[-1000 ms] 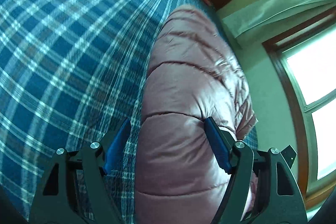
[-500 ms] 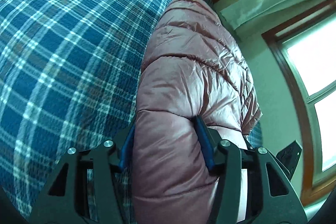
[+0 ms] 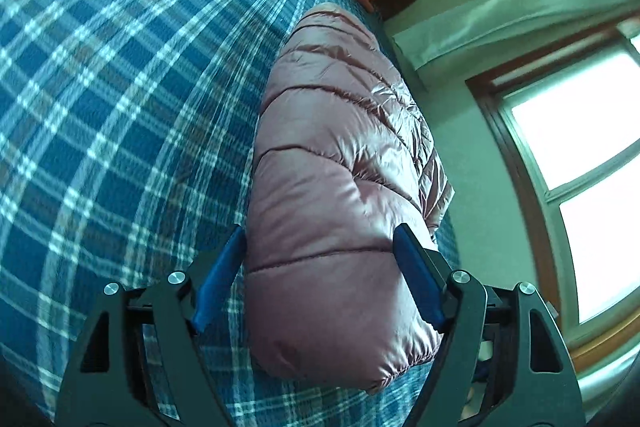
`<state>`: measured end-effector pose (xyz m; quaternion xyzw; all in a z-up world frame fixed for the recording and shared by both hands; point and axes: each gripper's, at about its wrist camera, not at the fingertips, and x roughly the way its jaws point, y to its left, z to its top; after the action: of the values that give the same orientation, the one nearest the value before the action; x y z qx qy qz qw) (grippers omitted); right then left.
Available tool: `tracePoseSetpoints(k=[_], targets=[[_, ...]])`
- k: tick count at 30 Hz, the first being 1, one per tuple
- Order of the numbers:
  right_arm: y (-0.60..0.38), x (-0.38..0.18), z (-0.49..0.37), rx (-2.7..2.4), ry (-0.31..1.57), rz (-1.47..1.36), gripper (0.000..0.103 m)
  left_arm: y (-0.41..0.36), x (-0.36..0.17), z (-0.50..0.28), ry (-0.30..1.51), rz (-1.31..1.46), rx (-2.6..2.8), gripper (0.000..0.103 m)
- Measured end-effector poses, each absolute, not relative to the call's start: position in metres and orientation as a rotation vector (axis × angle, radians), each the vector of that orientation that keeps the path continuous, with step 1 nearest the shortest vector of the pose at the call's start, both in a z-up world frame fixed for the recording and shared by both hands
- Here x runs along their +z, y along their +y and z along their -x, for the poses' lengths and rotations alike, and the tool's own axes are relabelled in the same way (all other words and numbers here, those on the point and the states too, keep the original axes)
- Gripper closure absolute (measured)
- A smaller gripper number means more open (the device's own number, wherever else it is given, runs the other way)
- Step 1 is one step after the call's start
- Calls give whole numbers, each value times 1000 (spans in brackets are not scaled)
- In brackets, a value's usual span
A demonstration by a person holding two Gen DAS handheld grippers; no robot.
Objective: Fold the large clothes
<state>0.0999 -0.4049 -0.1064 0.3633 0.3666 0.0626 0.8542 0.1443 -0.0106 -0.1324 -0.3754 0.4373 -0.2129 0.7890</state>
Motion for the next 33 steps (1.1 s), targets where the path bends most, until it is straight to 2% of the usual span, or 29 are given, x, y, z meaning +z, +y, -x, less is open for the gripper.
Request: tracePoseSetpoints(k=[3, 5, 10, 13, 20, 22, 24, 25, 27, 29, 33], targets=[[-405, -107, -97, 118, 764, -741, 84, -16, -126, -144, 940, 775, -450, 36], [-409, -108, -94, 96, 760, -730, 87, -21, -122, -143, 938, 743, -441, 40], [-418, -135, -90, 59, 788, -752, 88, -36, -123, -144, 941, 633, -392, 53], [-421, -152, -93, 68, 796, -779, 88, -42, -132, -146, 956, 597, -364, 57], [-427, -161, -92, 86, 780, -820, 89, -37, -149, -152, 984, 647, -389, 56], [-436, -161, -94, 104, 774, -830, 87, -32, -147, -149, 985, 654, -397, 42], [-436, -153, -90, 106, 780, -825, 75, -23, -146, -146, 995, 687, -392, 35], [-437, -147, -87, 96, 791, -815, 72, -17, -145, -144, 1000, 704, -388, 33], [-439, -132, -81, 53, 800, -783, 51, -6, -138, -144, 989, 715, -386, 32], [-441, -114, -80, -5, 793, -729, 40, 5, -129, -148, 948, 700, -358, 31], [-444, -78, -100, -58, 736, -670, 30, 20, -119, -169, 908, 741, -333, 27]])
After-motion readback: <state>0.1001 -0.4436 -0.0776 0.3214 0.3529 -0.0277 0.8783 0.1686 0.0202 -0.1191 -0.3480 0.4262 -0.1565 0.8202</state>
